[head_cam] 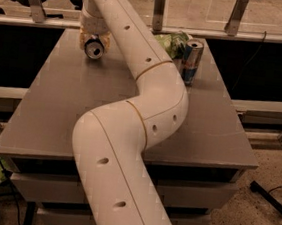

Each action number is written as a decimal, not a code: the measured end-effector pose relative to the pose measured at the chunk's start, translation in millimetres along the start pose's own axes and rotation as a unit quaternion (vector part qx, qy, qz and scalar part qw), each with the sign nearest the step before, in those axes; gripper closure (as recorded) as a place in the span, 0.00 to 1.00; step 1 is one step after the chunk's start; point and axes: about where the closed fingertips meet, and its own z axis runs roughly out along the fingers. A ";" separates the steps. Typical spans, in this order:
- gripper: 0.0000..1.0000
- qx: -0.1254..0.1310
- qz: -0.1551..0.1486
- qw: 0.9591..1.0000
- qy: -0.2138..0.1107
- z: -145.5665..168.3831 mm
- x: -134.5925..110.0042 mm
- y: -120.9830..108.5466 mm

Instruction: Place pepsi can upright

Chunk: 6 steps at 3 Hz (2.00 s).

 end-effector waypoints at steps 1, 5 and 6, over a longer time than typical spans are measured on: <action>1.00 0.046 0.020 0.999 0.019 -27.1 6.6 -17.9; 1.00 0.159 0.184 0.968 0.059 -89.3 28.5 -43.0; 1.00 0.169 0.239 0.950 0.106 -108.4 44.1 -36.1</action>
Offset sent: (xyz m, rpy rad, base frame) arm -0.0532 0.0267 0.0935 0.3524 0.0135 -0.0669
